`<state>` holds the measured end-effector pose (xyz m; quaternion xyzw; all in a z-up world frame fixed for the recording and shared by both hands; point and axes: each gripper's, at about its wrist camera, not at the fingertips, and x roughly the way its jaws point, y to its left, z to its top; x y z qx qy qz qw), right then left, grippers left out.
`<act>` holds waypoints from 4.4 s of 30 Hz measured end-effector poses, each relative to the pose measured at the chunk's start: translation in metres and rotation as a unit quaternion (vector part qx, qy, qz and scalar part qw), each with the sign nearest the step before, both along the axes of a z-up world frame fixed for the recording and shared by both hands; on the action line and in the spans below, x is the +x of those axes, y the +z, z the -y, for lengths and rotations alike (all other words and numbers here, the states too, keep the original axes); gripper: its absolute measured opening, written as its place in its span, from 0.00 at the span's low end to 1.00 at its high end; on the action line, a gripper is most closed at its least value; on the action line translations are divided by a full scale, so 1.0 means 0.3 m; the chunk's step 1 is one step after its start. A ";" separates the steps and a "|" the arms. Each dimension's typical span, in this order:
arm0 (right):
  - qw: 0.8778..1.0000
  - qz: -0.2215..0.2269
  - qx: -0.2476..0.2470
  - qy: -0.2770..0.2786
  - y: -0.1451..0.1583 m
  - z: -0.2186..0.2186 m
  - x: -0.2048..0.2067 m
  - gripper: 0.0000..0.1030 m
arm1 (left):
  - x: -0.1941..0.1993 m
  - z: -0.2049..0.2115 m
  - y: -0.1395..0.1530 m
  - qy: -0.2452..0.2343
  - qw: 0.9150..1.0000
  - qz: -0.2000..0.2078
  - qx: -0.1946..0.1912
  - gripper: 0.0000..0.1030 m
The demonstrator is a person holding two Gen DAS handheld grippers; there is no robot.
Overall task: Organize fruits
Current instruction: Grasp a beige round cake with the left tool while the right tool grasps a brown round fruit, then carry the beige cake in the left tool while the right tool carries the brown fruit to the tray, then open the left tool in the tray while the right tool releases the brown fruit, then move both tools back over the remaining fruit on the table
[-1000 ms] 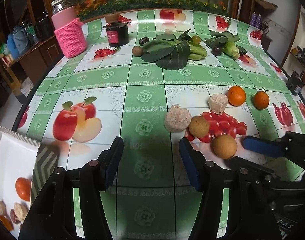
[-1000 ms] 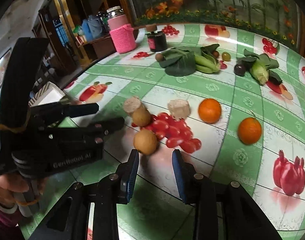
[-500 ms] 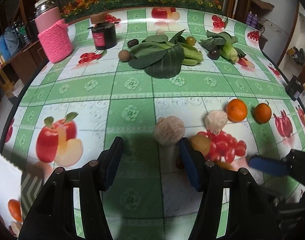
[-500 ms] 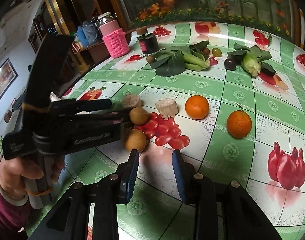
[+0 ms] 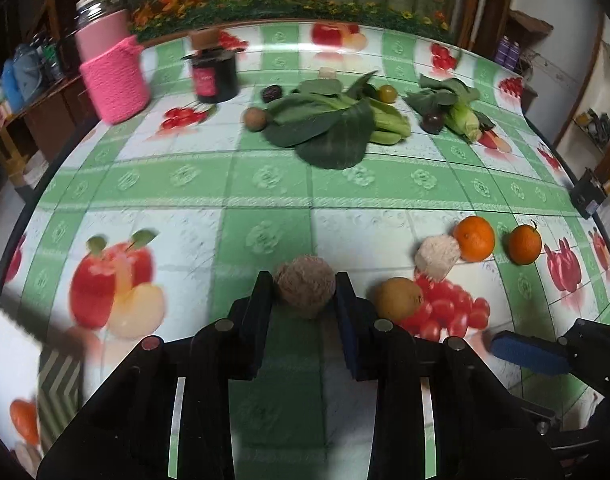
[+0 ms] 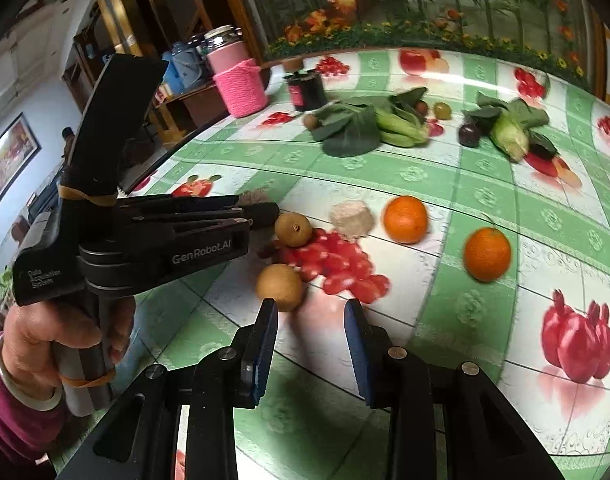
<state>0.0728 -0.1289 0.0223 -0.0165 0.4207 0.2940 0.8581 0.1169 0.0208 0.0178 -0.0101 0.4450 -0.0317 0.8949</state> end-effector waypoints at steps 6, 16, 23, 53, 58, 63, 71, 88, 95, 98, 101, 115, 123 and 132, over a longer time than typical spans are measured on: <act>0.998 0.030 -0.053 0.012 -0.002 -0.091 0.001 0.33 | -0.118 -0.063 0.055 0.033 0.999 0.018 -0.021 0.29; 0.999 0.009 -0.035 -0.004 0.001 -0.088 -0.001 0.25 | -0.308 -0.138 0.117 0.051 0.997 0.041 -0.032 0.29; 0.999 0.021 0.045 -0.008 0.099 -0.089 -0.132 0.25 | -0.431 -0.216 0.176 0.062 0.996 0.059 -0.014 0.29; 0.983 0.016 0.057 0.172 0.152 -0.706 -0.460 0.25 | -0.853 -0.728 0.150 0.213 0.971 0.090 0.059 0.29; 0.981 0.008 0.042 0.190 0.131 -0.765 -0.475 0.25 | -0.865 -0.767 0.123 0.222 0.970 0.079 0.058 0.29; 0.978 0.007 0.027 0.206 0.110 -0.833 -0.481 0.25 | -0.886 -0.809 0.101 0.232 0.969 0.072 0.051 0.29; 0.974 -0.002 -0.010 0.225 0.059 -0.926 -0.466 0.25 | -0.898 -0.855 0.072 0.240 0.969 0.059 0.030 0.29; 0.973 0.014 -0.045 0.225 0.041 -0.957 -0.454 0.30 | -0.902 -0.829 0.038 0.221 0.975 0.035 -0.001 0.29; 0.980 0.018 0.014 0.197 0.102 -0.828 -0.457 0.30 | -0.905 -0.810 0.041 0.226 0.973 0.037 0.019 0.59; 0.983 0.020 0.031 0.178 0.122 -0.773 -0.449 0.30 | -0.908 -0.795 0.064 0.231 0.971 0.045 0.035 0.59; 0.986 0.026 0.033 0.159 0.133 -0.725 -0.441 0.30 | -0.908 -0.767 0.092 0.229 0.971 0.058 0.041 0.59; 0.997 0.034 0.042 0.061 0.158 -0.376 -0.380 0.30 | -0.775 -0.462 0.176 0.143 0.985 0.091 0.037 0.59; 0.999 0.043 0.024 -0.004 0.154 -0.147 -0.318 0.30 | -0.643 -0.273 0.166 0.087 0.993 0.078 0.026 0.59; 0.997 0.035 -0.004 -0.062 0.112 0.056 -0.227 0.30 | -0.511 -0.111 0.126 0.036 0.998 0.052 0.002 0.59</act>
